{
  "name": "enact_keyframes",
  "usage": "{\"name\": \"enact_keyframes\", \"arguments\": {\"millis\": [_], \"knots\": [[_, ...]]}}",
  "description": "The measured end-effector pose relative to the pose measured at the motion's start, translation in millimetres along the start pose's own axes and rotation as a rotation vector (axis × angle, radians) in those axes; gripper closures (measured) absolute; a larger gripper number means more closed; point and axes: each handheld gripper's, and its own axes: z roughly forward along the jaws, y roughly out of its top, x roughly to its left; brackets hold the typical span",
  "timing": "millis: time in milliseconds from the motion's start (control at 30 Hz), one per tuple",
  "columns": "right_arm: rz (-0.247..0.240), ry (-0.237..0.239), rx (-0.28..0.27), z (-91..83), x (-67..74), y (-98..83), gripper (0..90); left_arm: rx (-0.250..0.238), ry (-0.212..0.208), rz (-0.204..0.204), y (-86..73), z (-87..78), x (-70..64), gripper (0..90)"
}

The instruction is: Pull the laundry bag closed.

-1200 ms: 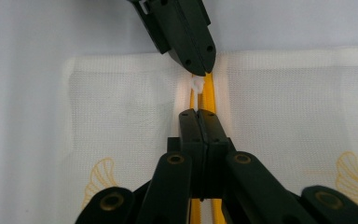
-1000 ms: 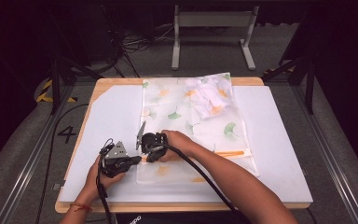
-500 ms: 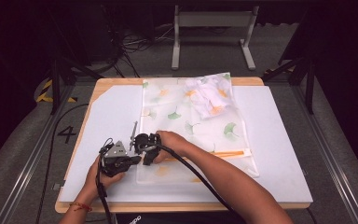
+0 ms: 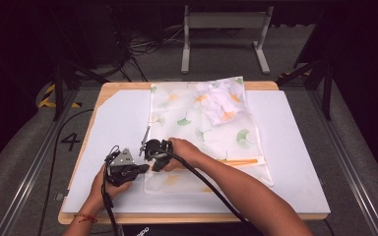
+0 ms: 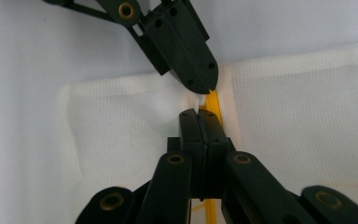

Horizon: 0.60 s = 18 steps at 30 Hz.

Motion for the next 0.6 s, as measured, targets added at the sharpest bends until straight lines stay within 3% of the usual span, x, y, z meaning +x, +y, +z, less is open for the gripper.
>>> {"name": "enact_keyframes", "arguments": {"millis": [600], "knots": [[-0.02,-0.006,-0.032,-4.9,1.7,-14.7,89.8,0.0,-0.001,-0.002,0.0,0.1,0.1,90.0]]}}
